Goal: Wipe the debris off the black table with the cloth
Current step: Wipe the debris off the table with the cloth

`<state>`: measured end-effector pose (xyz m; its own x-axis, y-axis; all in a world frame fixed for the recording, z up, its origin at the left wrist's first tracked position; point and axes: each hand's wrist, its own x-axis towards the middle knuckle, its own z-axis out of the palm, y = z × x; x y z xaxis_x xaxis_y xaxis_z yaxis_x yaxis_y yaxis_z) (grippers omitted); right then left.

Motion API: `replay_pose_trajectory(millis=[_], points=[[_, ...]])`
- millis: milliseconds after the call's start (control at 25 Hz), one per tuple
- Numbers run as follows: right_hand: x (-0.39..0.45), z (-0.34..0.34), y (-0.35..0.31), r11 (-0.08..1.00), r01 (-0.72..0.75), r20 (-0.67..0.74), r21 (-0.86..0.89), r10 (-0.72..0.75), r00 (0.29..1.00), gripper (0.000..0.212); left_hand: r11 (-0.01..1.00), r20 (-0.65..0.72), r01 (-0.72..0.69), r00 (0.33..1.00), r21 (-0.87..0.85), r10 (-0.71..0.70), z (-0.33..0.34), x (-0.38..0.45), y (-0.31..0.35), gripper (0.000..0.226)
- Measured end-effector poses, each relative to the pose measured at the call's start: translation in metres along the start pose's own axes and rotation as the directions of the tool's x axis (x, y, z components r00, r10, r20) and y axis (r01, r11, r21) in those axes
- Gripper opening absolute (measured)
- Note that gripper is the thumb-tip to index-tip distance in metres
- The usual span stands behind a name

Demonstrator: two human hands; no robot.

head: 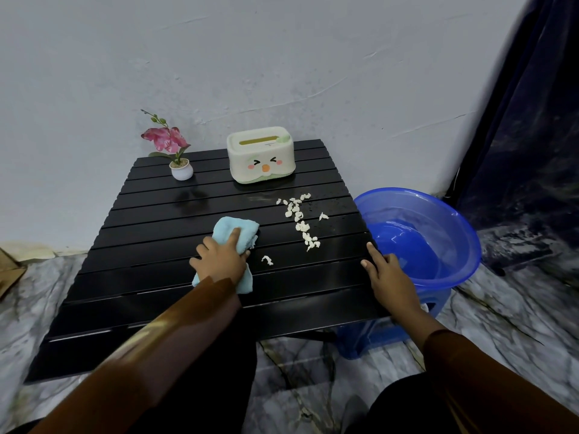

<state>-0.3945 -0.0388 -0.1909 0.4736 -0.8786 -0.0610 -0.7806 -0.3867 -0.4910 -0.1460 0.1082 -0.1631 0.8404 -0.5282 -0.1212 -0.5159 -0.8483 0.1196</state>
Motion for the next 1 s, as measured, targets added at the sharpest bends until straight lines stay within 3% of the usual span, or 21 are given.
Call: replay_pose_trajectory(millis=[120,240,320,440,640,800,1000], points=[[0.000,0.000,0.000,1.000,-0.002,-0.002,-0.007,0.002,1.000,0.054,0.999,0.010,-0.013,1.000,-0.035,0.013,-0.001,0.004,-0.003,0.059],[0.000,0.000,0.000,1.000,0.003,0.005,-0.012,-0.003,1.000,0.054,0.995,-0.160,-0.082,0.984,-0.049,0.073,0.010,-0.004,0.000,0.057],[0.000,0.000,0.000,1.000,0.000,0.007,-0.015,0.000,1.000,0.054,0.988,-0.196,-0.153,0.970,-0.033,0.144,0.011,-0.001,-0.001,0.051],[-0.001,-0.001,-0.001,1.000,0.003,0.001,-0.027,-0.003,1.000,0.053,0.984,-0.171,-0.174,0.971,-0.026,0.167,0.007,0.004,-0.004,0.046],[-0.001,-0.001,-0.001,1.000,0.009,0.000,-0.004,-0.009,1.000,0.053,0.991,-0.156,-0.019,0.988,-0.133,-0.002,0.014,-0.020,0.032,0.041],[0.000,-0.002,0.000,1.000,0.005,0.001,0.025,-0.005,1.000,0.052,0.976,-0.125,0.014,0.991,-0.219,-0.043,0.018,-0.021,0.070,0.042],[0.000,-0.001,0.000,1.000,0.005,0.008,0.002,-0.005,1.000,0.052,0.953,-0.093,-0.073,0.995,-0.294,0.048,0.017,-0.006,0.111,0.044]])
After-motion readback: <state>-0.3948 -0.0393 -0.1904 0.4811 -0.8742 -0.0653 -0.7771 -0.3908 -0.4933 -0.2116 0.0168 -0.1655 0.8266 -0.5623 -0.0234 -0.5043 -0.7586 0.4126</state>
